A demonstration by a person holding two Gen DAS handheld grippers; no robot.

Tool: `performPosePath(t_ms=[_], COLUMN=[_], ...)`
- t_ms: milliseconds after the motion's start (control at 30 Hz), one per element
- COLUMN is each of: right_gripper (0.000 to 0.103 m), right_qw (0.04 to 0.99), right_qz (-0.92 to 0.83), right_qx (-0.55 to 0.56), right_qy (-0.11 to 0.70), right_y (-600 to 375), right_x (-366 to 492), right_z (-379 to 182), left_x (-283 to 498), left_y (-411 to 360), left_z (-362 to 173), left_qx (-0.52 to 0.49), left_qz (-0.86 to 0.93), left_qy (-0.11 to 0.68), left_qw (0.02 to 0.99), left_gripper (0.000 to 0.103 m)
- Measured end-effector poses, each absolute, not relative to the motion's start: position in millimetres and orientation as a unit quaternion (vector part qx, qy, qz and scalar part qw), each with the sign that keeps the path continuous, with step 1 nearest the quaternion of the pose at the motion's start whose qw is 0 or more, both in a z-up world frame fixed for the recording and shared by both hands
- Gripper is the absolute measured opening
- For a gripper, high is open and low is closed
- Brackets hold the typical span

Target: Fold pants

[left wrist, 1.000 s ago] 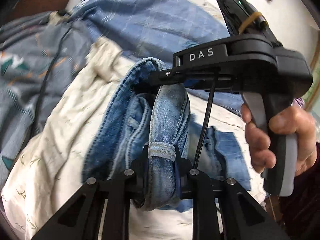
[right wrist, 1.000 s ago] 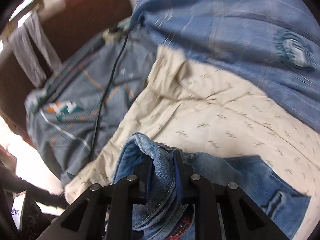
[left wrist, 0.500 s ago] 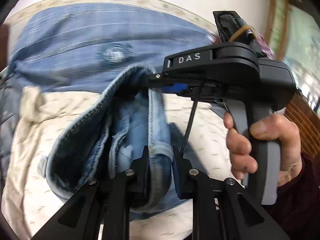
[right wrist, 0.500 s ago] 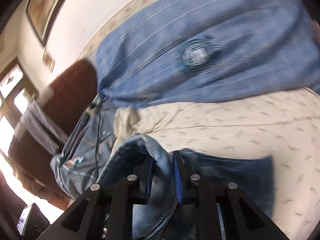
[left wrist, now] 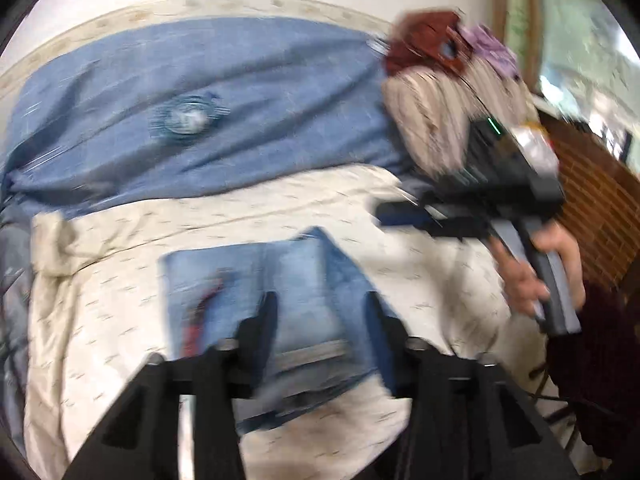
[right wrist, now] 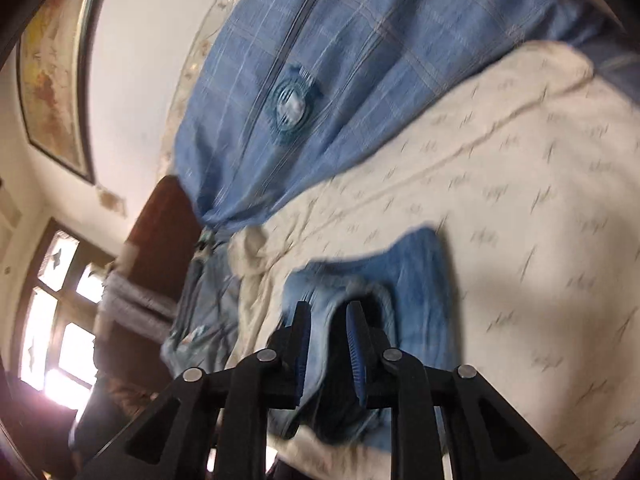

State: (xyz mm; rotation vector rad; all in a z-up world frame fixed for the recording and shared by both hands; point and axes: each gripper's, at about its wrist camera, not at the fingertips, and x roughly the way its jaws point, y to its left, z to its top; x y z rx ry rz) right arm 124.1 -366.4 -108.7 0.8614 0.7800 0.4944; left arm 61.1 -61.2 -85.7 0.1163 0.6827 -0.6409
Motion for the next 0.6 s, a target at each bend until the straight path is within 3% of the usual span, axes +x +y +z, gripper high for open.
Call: performPosePath(t_ms=[67, 100, 133, 400, 600], right_gripper=[0.043, 0.068, 0.076, 0.076, 0.077], right_qw=[0.79, 0.787, 0.788, 0.76, 0.733], right_qz=[0.246, 0.246, 0.239, 0.223, 0.205], right_qx=[0.42, 0.425, 0.426, 0.45, 0.459], right_qy=[0.372, 0.374, 0.373, 0.413, 0.459], right_y=[-359.5, -356.6, -352.9, -325.4, -304.1], right_x=[118.6, 116.8, 115.1, 125.9, 135.5], right_z=[-119.7, -124.8, -129.0, -161.6, -185.5], left_x=[68.2, 72.5, 80.8, 117.9, 116.7], left_y=[-30.9, -19.8, -8.2, 19.6, 12.7], left_z=[-86.2, -88.4, -94.0, -160.5, -175.8], left_qx=[0.035, 0.024, 0.01, -0.024, -0.046], left_qz=[-0.267, -0.247, -0.232, -0.181, -0.208], left_qy=[0.333, 0.343, 0.353, 0.429, 0.437], left_qw=[0.904, 0.906, 0.906, 0.885, 0.874], left_gripper=[0.056, 0.056, 0.056, 0.056, 0.056])
